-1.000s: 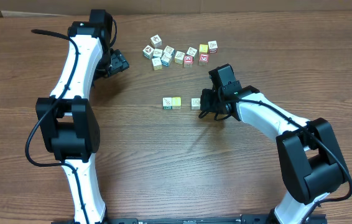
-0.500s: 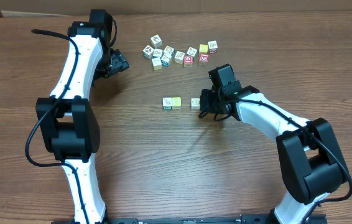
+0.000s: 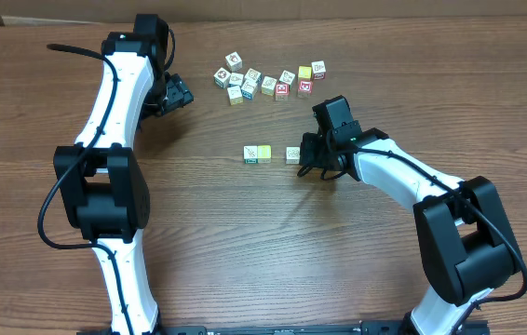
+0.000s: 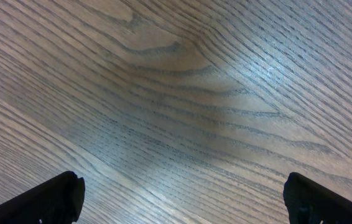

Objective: Form a horizontal line

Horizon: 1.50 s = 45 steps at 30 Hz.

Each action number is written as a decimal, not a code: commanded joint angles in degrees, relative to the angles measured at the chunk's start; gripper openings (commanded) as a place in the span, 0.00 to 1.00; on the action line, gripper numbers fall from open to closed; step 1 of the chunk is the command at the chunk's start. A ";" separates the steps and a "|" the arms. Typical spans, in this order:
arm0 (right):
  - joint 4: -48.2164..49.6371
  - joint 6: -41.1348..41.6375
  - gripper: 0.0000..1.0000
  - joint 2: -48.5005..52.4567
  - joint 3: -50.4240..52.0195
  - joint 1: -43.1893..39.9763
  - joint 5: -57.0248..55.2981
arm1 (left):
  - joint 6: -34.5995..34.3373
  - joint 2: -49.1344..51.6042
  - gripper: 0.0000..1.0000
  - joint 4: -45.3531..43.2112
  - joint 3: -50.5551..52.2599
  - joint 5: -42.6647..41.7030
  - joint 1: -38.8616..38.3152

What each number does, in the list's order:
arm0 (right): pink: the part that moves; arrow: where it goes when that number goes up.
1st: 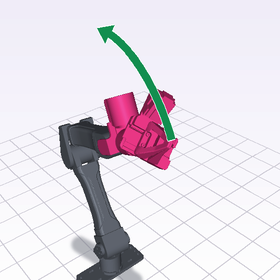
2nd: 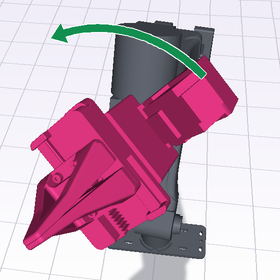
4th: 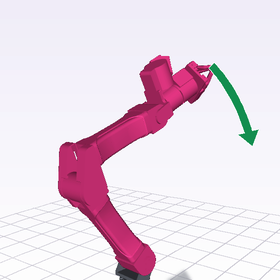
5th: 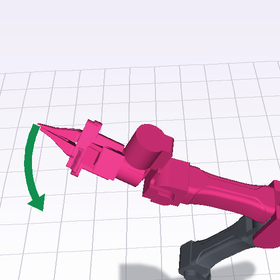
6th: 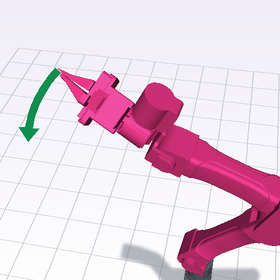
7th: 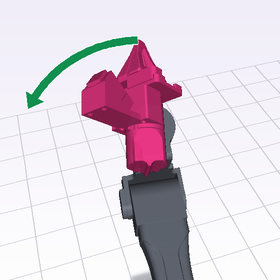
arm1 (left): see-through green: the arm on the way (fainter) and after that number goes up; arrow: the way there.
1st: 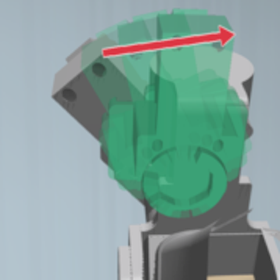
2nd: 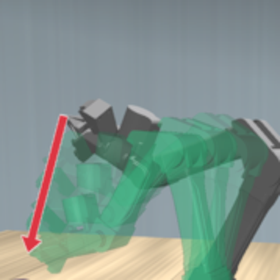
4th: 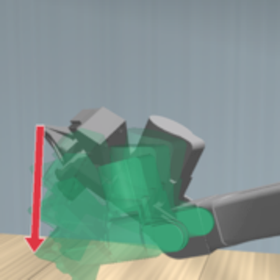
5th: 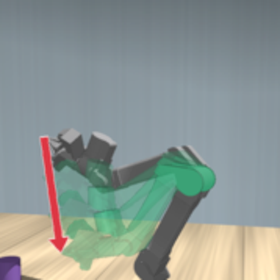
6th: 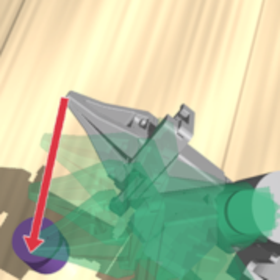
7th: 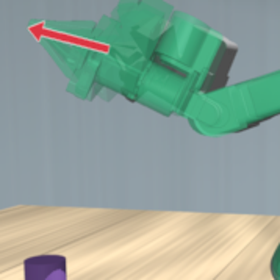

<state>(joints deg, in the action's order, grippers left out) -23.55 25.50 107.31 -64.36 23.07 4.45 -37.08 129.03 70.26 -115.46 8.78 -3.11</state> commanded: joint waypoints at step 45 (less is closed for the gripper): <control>2.49 -0.04 0.04 0.20 0.66 3.23 3.13 | 0.48 0.61 1.00 -0.04 -1.05 0.24 -0.17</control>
<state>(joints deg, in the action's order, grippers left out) -21.58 25.45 107.31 -64.36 26.00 7.68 -37.08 129.03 70.26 -115.46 8.78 -3.11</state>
